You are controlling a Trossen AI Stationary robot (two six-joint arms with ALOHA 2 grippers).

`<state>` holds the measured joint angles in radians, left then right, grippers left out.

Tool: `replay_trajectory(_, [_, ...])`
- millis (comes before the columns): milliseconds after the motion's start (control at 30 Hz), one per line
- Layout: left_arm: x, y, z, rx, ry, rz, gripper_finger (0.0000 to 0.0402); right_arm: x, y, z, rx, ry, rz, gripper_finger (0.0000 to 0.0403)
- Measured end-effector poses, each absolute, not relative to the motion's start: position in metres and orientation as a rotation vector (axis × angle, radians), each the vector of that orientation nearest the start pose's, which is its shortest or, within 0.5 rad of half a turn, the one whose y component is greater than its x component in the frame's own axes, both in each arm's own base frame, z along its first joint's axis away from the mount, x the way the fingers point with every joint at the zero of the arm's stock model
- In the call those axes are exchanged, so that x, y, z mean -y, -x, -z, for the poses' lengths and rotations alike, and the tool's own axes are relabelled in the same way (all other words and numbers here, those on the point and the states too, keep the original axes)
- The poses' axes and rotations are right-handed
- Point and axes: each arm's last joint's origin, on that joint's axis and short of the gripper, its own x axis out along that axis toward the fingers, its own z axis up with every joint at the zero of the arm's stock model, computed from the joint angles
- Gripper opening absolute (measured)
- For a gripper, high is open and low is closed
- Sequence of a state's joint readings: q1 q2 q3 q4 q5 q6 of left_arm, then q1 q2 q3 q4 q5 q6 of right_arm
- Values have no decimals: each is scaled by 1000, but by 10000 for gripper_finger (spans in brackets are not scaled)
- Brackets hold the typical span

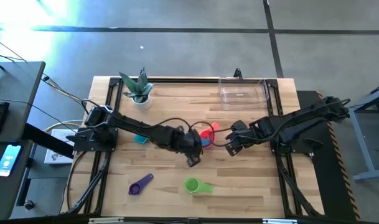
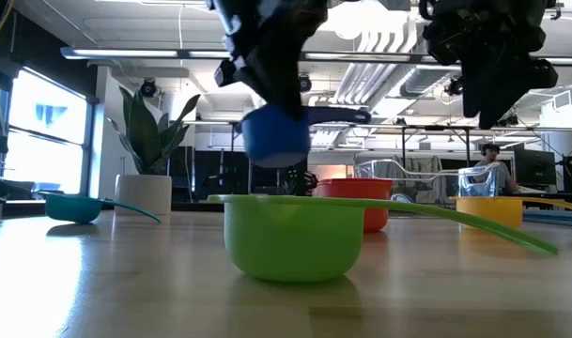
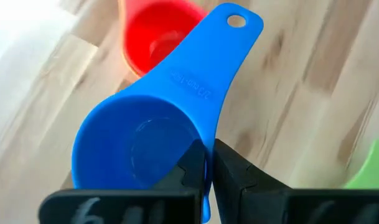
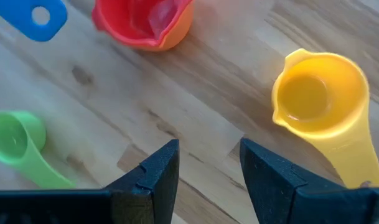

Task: Nest measuring cups in basket
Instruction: Stack the dark blue measuring cup on top of the red measuring cup

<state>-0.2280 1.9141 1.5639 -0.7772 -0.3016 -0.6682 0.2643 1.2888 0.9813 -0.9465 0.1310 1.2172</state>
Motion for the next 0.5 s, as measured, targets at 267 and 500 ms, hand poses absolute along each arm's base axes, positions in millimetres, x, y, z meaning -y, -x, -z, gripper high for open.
replay_trajectory(267, [58, -411, -249, -789, 691, -537, 9, -41, -224, -248, -1095, -866, 692, 161])
replay_trajectory(500, [46, -417, -253, -711, 807, -571, 9, -17, -215, -245, -1139, -850, 863, 161])
